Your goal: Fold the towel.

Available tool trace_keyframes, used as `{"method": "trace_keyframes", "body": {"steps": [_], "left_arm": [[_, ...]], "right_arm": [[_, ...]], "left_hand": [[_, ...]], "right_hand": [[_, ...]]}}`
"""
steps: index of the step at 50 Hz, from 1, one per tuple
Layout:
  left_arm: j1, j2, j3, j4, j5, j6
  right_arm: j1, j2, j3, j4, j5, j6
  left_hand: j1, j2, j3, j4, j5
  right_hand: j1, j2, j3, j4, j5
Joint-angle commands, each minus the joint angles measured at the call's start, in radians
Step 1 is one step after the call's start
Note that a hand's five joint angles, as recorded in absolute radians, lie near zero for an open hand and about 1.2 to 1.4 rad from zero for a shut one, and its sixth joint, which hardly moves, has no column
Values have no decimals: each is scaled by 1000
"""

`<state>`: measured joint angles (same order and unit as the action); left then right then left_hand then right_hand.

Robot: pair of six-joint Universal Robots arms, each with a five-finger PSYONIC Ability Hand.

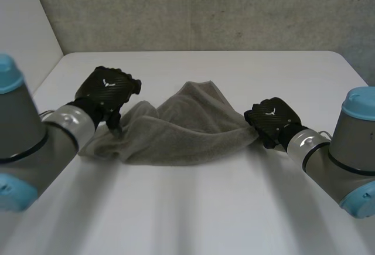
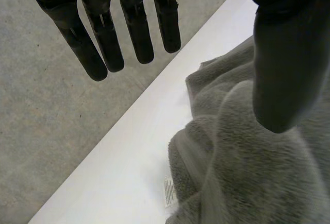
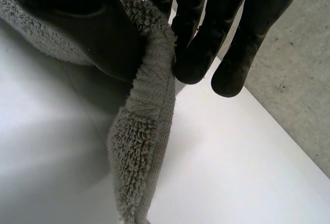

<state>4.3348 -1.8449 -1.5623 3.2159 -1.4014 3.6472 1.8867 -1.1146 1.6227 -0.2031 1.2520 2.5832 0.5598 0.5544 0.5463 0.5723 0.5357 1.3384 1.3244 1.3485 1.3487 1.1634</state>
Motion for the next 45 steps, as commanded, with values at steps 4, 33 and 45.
{"method": "trace_keyframes", "body": {"steps": [4,33,45], "left_arm": [[2,-252,221,-226,19,-10],[46,-16,235,-286,73,-50],[102,421,261,-143,16,-200]], "right_arm": [[5,10,20,-18,0,-3],[-9,-311,-40,57,0,15],[-93,-539,-382,404,-120,92]], "left_hand": [[-106,-100,-92,-118,-256],[836,842,850,824,686],[836,842,850,824,686]], "right_hand": [[58,72,48,48,58],[58,72,48,48,58],[58,72,48,48,58]]}}
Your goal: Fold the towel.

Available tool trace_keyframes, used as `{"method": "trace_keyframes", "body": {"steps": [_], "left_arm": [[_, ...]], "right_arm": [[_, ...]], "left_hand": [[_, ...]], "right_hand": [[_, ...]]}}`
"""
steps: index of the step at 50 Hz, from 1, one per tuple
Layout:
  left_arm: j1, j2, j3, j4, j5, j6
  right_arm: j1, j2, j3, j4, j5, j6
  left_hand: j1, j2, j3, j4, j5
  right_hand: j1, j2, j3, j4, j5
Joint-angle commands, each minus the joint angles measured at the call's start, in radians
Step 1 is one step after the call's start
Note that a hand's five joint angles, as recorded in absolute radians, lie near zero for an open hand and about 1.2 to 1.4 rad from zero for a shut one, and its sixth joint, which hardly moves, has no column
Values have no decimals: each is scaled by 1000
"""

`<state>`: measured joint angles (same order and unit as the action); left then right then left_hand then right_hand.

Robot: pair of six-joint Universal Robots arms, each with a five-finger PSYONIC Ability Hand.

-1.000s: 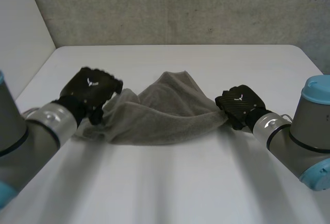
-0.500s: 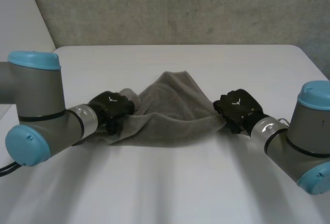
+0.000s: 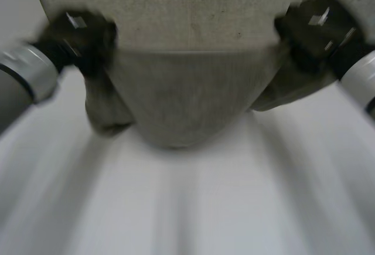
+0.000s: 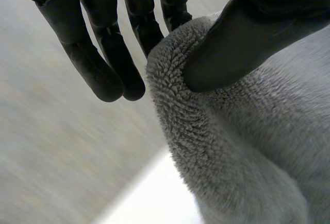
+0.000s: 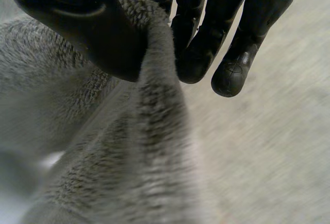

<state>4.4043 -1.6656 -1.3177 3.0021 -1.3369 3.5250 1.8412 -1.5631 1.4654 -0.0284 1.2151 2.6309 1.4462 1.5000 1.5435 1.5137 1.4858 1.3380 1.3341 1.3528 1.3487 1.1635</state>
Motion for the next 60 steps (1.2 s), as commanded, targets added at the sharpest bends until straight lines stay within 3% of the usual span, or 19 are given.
{"method": "trace_keyframes", "body": {"steps": [1,11,21,27,33,35,36,37,38,40,42,46,53,60], "left_arm": [[37,277,17,77,-65,-87],[35,241,-26,86,-88,-86],[24,-63,-64,87,-90,-78],[26,-269,83,101,-91,2],[9,-358,347,221,-139,150],[1,-355,396,293,-156,146],[-15,-344,432,379,-174,126],[-35,-326,446,468,-191,91],[-36,-325,446,469,-191,91],[-54,-257,439,587,-200,17],[-51,-228,428,589,-202,-13],[-40,-200,384,554,-196,-66],[0,-210,90,466,-183,-90],[12,-237,-196,477,-168,-83]], "right_arm": [[-65,-91,-282,282,-97,47],[-115,-34,-430,400,-149,46],[-28,172,-430,392,-135,-9],[30,344,-464,367,-42,-157],[75,482,-677,205,57,-204],[78,482,-720,-6,89,-148],[78,482,-720,-7,89,-147],[76,469,-702,-133,104,-103],[76,469,-701,-134,104,-103],[69,387,-630,-321,130,-7],[63,326,-585,-346,132,33],[43,264,-519,-318,112,84],[13,265,-323,-76,-72,84],[20,311,-126,-1,-111,-26]], "left_hand": [[-50,-104,-147,-117,-264],[-50,-104,-147,-117,-264],[-50,-104,-147,-117,-264],[-50,-104,-147,-117,-264],[-50,-104,-147,-117,-264],[-50,-104,-147,-117,-264],[-50,-104,-147,-117,-264],[-50,-104,-147,-117,-264],[-50,-104,-147,-117,-264],[-50,-104,-147,-117,-264],[-50,-104,-147,-117,-264],[-50,-104,-147,-117,-264],[-50,-104,-147,-117,-264],[-50,-104,-147,-117,-264]], "right_hand": [[58,62,43,48,58],[58,62,43,48,58],[58,62,43,48,58],[58,62,43,48,58],[58,62,43,48,58],[58,62,43,48,58],[58,62,43,48,58],[58,62,43,48,58],[58,62,43,48,58],[58,62,43,48,58],[58,62,43,48,58],[58,62,43,48,58],[58,62,43,48,58],[58,62,43,48,58]]}}
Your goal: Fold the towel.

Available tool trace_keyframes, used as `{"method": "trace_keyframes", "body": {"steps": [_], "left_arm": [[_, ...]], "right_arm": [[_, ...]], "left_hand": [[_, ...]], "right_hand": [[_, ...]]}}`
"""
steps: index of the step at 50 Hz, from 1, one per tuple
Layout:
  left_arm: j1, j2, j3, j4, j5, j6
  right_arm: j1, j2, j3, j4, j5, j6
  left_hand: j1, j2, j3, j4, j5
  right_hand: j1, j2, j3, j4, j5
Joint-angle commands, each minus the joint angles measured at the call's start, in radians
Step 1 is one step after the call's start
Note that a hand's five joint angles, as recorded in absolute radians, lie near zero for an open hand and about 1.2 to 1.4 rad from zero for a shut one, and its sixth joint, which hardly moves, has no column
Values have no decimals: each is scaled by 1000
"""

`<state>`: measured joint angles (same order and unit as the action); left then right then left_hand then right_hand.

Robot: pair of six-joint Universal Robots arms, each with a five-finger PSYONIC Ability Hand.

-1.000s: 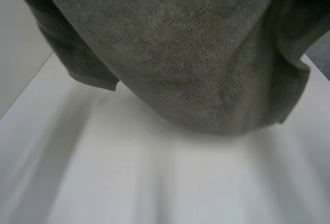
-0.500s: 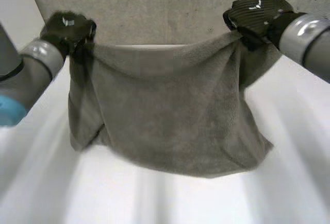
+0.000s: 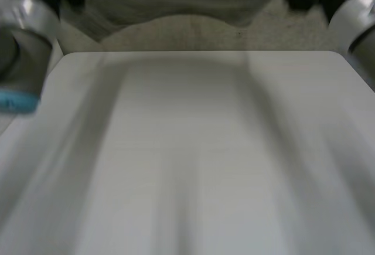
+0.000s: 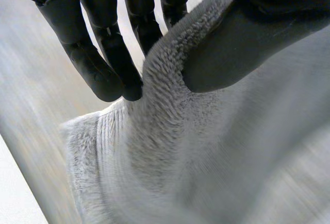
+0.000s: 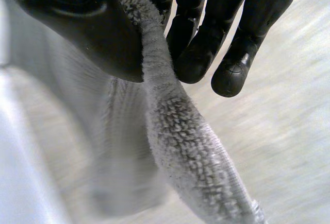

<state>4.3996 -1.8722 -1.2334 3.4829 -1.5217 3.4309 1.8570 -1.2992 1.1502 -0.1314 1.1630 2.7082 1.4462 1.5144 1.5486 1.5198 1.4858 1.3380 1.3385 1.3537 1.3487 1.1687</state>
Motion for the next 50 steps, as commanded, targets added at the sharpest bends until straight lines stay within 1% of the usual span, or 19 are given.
{"method": "trace_keyframes", "body": {"steps": [1,5,7,8,10,15,19,20,21,22,23,24,26,32,36,46,48,49,50], "left_arm": [[9,-44,-331,1,32,27],[-2,-74,-411,2,67,91],[-11,-119,-452,2,81,186],[-11,-119,-452,2,81,186],[-29,-143,-465,1,72,264],[-35,-142,-480,-10,74,292],[-40,-137,-503,-10,80,297],[-45,-133,-515,-10,83,298],[-54,-130,-528,-10,84,301],[-54,-130,-528,-10,84,301],[-64,-127,-535,-8,84,304],[-65,-127,-535,-8,84,304],[-83,-119,-544,-7,83,306],[-91,-128,-551,2,75,307],[-89,-133,-551,5,75,307],[-72,-134,-552,84,74,304],[-59,-137,-554,110,74,298],[-58,-137,-554,110,74,298],[-48,-137,-552,110,75,295]], "right_arm": [[5,72,238,105,-57,-146],[5,133,312,121,-49,-228],[5,193,342,159,-13,-277],[5,193,342,159,-13,-277],[-4,231,345,185,56,-278],[-7,235,368,190,118,-283],[-12,227,391,190,119,-283],[-13,219,404,188,118,-278],[-15,204,419,182,118,-275],[-15,204,419,182,118,-275],[-15,189,437,178,118,-275],[-15,189,437,177,118,-275],[-15,176,473,161,116,-274],[-15,173,528,116,115,-272],[-16,170,545,99,113,-266],[-64,77,623,-25,110,-202],[-70,71,640,-59,109,-176],[-70,71,640,-59,109,-176],[-73,69,643,-66,109,-170]], "left_hand": [[-50,-118,-152,-124,-264],[-50,-118,-152,-124,-264],[-50,-118,-152,-124,-264],[-50,-118,-152,-124,-264],[-50,-118,-152,-124,-264],[-50,-118,-152,-124,-264],[-50,-118,-152,-124,-264],[-79,-147,-181,-152,-293],[-247,-316,-350,-321,-462],[-249,-317,-352,-323,-463],[-426,-495,-529,-500,-641],[-428,-496,-531,-502,-642],[-677,-745,-779,-751,-891],[-695,-764,-798,-769,-910],[-695,-764,-798,-769,-910],[-722,-790,-824,-795,-936],[-1002,-1070,-1104,-1076,-1216],[-1004,-1072,-1106,-1077,-1218],[-1108,-1177,-1211,-1182,-1323]], "right_hand": [[58,58,43,48,53],[58,58,43,48,53],[58,58,43,48,53],[58,58,43,48,53],[58,58,43,48,53],[58,58,43,48,53],[58,58,43,48,53],[58,58,43,48,53],[58,58,43,48,53],[58,58,43,48,53],[-57,-57,-73,-68,-62],[-58,-59,-74,-69,-63],[-228,-228,-243,-238,-233],[-539,-540,-555,-550,-544],[-595,-596,-611,-606,-600],[-528,-528,-544,-539,-533],[-397,-397,-412,-407,-402],[-396,-396,-411,-407,-401],[-192,-193,-208,-203,-197]]}}
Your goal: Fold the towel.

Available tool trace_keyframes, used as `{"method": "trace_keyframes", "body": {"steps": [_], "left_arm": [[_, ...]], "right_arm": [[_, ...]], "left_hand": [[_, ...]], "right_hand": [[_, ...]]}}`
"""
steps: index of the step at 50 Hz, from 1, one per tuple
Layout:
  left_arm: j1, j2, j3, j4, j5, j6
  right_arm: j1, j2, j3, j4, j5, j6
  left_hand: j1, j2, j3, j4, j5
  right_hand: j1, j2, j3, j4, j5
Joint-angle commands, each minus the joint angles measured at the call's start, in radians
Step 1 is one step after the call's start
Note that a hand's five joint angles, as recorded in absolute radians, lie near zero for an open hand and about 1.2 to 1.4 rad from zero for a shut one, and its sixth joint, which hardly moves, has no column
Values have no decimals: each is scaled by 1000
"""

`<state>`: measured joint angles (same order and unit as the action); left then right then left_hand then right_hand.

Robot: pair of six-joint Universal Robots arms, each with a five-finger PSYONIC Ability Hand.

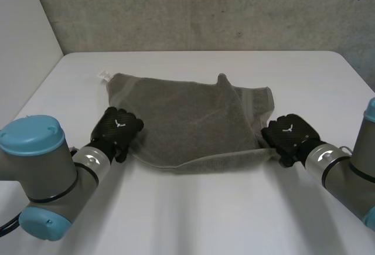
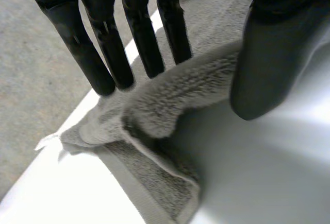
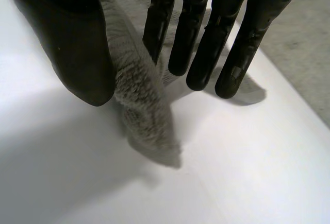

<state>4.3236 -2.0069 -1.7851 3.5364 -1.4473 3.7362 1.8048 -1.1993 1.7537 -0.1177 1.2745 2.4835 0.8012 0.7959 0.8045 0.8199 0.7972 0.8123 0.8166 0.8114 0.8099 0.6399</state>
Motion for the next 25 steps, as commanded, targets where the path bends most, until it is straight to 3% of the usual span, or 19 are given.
{"method": "trace_keyframes", "body": {"steps": [1,6,25], "left_arm": [[39,-3,0,56,2,-12],[51,-7,0,55,7,-13],[57,-121,65,68,11,-12]], "right_arm": [[-31,-31,41,-80,-4,55],[-67,-28,36,-82,-3,54],[-85,-23,36,-83,-3,48]], "left_hand": [[-511,-506,-514,-530,-681],[-596,-591,-600,-615,-767],[-526,-521,-530,-545,-697]], "right_hand": [[545,540,546,547,543],[584,580,585,586,582],[584,580,585,586,582]]}}
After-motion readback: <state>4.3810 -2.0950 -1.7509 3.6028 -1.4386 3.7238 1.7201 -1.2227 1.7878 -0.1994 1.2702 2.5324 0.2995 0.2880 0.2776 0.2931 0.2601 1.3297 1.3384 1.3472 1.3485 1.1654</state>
